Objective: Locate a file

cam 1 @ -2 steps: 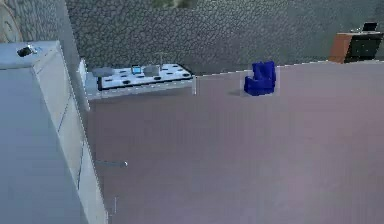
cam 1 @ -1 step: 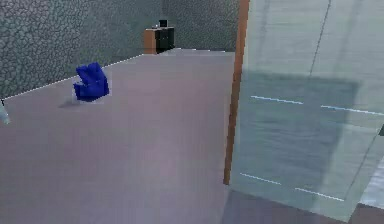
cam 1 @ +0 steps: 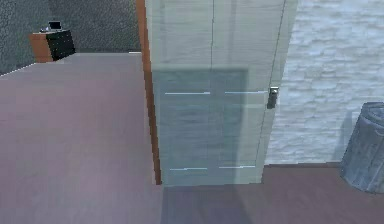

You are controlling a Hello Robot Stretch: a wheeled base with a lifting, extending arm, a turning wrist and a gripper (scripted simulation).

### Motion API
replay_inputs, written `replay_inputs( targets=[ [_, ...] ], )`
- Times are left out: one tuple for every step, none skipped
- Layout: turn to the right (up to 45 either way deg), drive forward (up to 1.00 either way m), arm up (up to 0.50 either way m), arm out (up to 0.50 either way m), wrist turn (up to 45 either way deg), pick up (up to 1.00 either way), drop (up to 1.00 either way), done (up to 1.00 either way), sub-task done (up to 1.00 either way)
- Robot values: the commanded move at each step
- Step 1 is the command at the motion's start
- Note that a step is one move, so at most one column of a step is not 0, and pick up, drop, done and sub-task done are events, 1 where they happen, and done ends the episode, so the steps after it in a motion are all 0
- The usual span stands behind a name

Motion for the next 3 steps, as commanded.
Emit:
replay_inputs(
  targets=[
    [0.0,0.3,0.0,0.0,0.0,0.0,0.0,0.0,0.0],
    [-45.0,0.0,0.0,0.0,0.0,0.0,0.0,0.0,0.0],
    [-33.0,0.0,0.0,0.0,0.0,0.0,0.0,0.0,0.0]
  ],
)
